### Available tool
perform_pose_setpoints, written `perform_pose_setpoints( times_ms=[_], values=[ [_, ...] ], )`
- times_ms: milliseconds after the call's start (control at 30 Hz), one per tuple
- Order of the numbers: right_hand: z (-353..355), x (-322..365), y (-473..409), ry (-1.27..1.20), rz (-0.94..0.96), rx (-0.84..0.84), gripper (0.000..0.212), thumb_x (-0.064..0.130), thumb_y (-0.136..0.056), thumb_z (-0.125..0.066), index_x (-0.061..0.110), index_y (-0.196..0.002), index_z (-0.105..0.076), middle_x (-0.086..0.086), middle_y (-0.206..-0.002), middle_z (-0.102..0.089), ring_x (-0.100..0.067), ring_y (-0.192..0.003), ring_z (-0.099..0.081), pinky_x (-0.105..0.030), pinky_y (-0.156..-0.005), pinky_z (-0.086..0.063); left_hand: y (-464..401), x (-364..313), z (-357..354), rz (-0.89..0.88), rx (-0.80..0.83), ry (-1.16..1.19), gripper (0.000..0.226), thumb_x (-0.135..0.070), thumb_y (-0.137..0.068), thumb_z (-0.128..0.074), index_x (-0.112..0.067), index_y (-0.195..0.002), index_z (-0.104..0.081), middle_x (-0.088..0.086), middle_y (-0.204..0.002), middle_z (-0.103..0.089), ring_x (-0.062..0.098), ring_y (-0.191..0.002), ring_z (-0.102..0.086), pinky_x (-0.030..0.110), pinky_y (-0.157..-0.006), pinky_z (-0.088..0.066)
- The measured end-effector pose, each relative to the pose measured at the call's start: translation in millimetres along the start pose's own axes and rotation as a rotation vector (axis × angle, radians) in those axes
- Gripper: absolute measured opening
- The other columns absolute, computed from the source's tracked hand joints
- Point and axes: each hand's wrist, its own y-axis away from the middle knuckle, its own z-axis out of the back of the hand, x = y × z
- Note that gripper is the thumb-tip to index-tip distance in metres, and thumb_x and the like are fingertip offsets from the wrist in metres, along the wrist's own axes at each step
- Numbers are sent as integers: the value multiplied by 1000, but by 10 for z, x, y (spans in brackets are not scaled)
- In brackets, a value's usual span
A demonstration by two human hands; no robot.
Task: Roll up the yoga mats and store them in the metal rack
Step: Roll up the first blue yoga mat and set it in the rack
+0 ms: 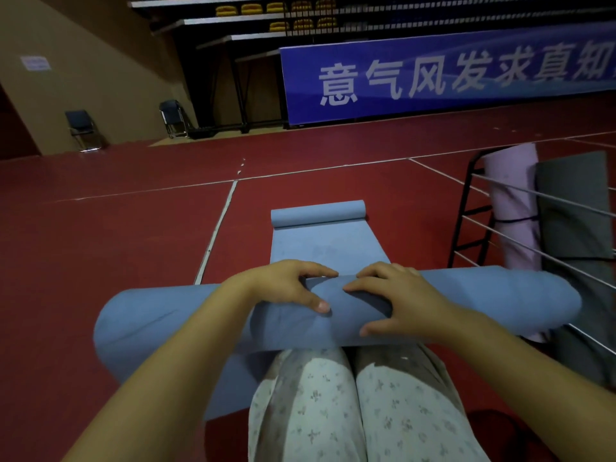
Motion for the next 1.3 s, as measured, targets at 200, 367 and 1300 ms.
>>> perform_pose_setpoints(
  times_ms=[200,367,1300],
  values=[
    [8,-147,-178,-93,-18,78,72,70,-64,-63,49,-131,-44,19,-126,-43,-10,-118,-43,-33,-97,-35,219,148,-299,-177,-362,-275,76,-49,-74,-75,-28,-140,-43,-1,-143,-41,16,-130,-39,31,-109,-31],
    [39,-241,-323,-226,-25,127,67,60,-66,-72,46,-127,-50,12,-124,-49,-9,-114,-49,-33,-98,-42,253,306,-487,-143,-373,-541,90,-56,-75,-70,-29,-148,-25,4,-154,-24,26,-141,-24,53,-113,-20],
    [303,692,1013,225,47,-78,92,76,-48,-51,31,-127,-38,6,-111,-57,-19,-94,-60,-37,-73,-43,1358,-543,-820,-314,-497,-782,86,-68,-56,-56,-29,-131,-39,-2,-120,-54,22,-105,-56,41,-78,-46]
  ],
)
